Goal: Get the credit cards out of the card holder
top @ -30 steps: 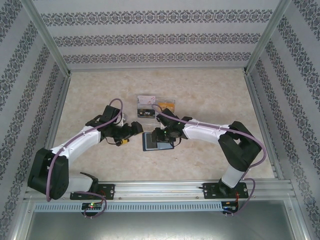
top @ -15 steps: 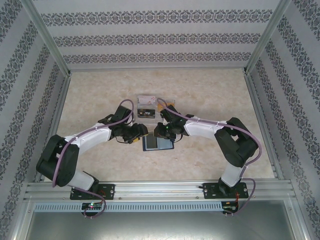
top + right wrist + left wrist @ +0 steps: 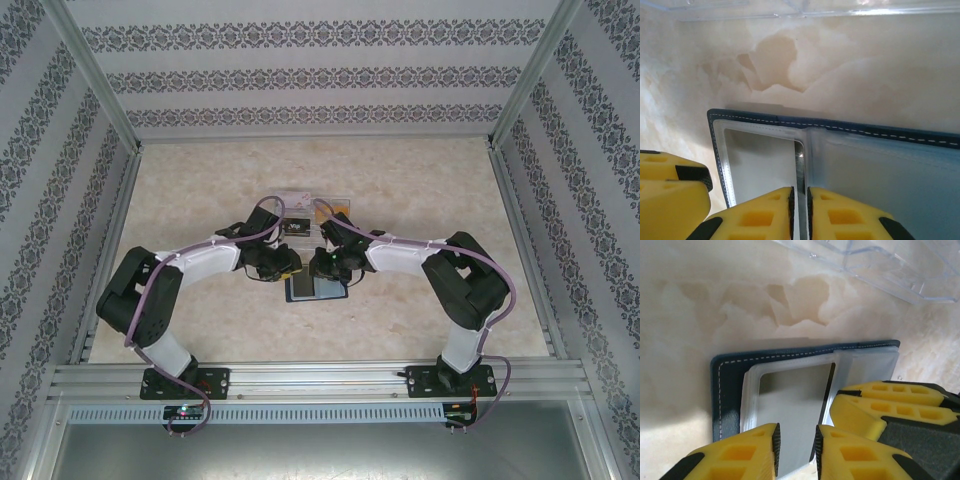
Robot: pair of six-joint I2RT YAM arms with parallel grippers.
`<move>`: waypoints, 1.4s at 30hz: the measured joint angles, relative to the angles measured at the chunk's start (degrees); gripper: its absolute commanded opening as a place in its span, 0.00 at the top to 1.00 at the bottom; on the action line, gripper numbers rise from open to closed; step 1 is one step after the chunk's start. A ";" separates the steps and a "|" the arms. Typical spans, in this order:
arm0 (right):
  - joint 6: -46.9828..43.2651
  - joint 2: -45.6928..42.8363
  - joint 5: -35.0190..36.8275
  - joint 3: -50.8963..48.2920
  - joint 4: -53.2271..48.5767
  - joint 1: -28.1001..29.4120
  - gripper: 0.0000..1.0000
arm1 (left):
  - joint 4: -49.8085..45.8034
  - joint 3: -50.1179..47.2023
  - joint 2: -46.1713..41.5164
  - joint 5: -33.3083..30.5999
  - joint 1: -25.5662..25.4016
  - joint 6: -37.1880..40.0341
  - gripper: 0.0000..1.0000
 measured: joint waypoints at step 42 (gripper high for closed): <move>1.27 1.55 -4.66 -1.38 3.91 -1.14 0.82 | -3.54 1.01 4.42 -1.84 0.00 2.14 0.87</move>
